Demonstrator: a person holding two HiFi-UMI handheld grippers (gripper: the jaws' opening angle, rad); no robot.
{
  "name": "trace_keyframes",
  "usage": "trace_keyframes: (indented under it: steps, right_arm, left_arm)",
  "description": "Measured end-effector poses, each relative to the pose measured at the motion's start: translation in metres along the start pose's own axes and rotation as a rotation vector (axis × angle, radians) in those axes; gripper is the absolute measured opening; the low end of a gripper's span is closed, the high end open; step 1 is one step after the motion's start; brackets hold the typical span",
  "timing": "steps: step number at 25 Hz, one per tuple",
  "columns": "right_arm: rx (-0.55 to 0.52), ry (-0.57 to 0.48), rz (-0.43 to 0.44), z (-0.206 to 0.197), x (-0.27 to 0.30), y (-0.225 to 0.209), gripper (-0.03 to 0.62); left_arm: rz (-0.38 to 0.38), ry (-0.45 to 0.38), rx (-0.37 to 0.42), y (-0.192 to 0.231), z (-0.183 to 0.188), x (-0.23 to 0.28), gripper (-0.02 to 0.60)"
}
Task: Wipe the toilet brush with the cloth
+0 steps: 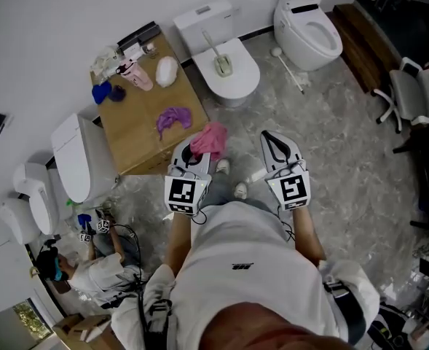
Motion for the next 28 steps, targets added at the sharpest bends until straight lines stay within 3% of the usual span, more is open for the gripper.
trace_keyframes:
  steps: [10,28]
  right_arm:
    - [-0.003,0.007,0.017,-0.007,0.051,-0.023,-0.005]
    - [-0.010,0.077,0.056,-0.013,0.239,-0.084,-0.005]
  left_arm:
    - [0.006,-0.001,-0.004,0.036,-0.004,0.049,0.043]
    - [0.013,0.040,-0.083,0.178,-0.018,0.187,0.044]
Point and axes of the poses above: the fingertips, and each gripper's own axes: x forward along the fingers, y to its left, z out of its top, the point moved 3 cm from there along -x, backward along the fingers, and after that the axes turned 9 degrees about -z, right-handed, at the moved point
